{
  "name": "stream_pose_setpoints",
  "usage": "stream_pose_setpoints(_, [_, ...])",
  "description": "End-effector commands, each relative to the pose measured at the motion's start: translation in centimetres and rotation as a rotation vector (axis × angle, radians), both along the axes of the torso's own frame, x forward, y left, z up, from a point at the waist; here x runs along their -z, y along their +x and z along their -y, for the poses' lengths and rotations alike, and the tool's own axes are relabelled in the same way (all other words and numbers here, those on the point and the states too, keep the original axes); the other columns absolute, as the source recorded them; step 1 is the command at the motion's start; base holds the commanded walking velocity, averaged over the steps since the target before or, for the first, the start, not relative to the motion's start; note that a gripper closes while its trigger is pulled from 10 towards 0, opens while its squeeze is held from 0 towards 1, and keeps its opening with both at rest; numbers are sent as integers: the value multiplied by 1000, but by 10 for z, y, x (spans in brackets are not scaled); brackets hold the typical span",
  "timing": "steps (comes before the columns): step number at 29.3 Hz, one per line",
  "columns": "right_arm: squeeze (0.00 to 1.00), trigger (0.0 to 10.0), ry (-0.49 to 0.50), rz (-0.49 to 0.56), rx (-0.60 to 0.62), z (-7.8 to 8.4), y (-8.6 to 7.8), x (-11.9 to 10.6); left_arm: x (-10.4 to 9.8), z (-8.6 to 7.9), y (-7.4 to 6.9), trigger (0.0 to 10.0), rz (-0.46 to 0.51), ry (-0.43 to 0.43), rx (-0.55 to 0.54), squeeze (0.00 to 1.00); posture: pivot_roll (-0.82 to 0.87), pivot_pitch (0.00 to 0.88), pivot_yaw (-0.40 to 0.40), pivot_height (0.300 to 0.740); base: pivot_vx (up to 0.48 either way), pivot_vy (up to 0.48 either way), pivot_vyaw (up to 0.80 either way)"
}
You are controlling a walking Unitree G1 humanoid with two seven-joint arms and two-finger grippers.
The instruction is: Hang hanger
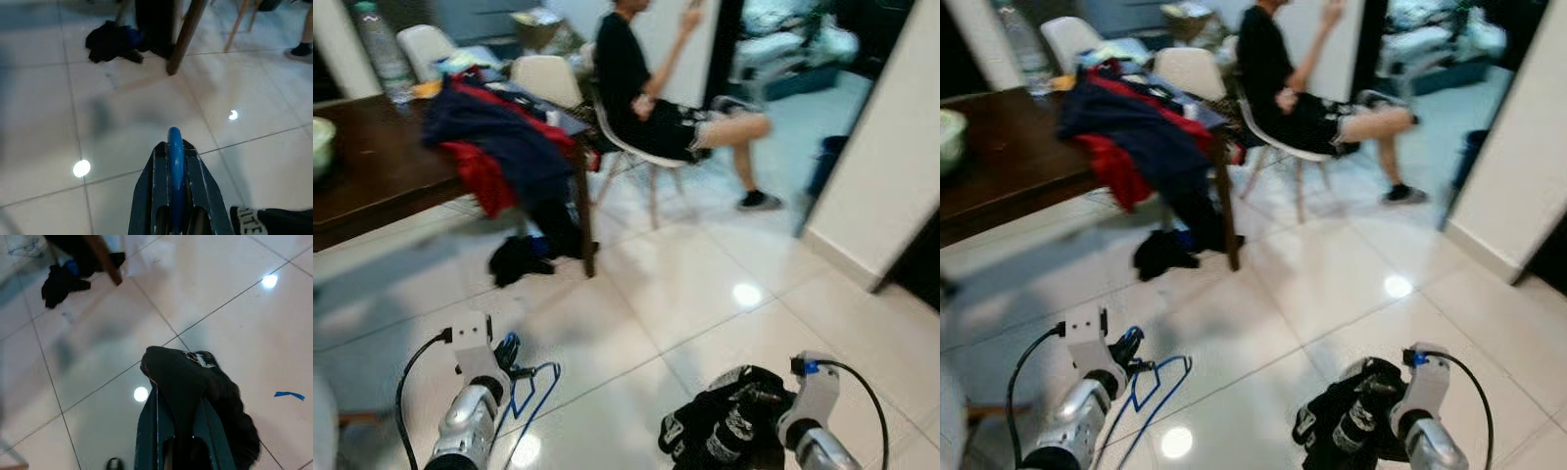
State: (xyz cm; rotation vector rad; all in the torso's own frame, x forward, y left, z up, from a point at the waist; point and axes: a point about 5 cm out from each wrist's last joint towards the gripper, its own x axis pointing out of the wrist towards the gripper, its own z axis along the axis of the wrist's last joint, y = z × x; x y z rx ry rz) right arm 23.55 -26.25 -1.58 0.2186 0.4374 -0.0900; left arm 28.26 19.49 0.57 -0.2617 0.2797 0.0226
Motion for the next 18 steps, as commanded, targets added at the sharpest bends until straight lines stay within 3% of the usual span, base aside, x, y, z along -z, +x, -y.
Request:
stream_pose_setpoints(1, [0,10000,5,19,7,0,2,-2,2,-3,-2,10000,-17,6,-1,0,13,72,-27,740,0,0,0])
stream_pose_setpoints(11, [0,10000,35,21,40,1,-1,0,3,-6,-5,10000,-15,22,14,0,17,90,-27,740,0,0,0])
stream_pose_setpoints(18, [0,10000,46,27,39,-1,-3,2,2,-11,-7,10000,3,30,13,0,23,99,-21,740,455,0,0])
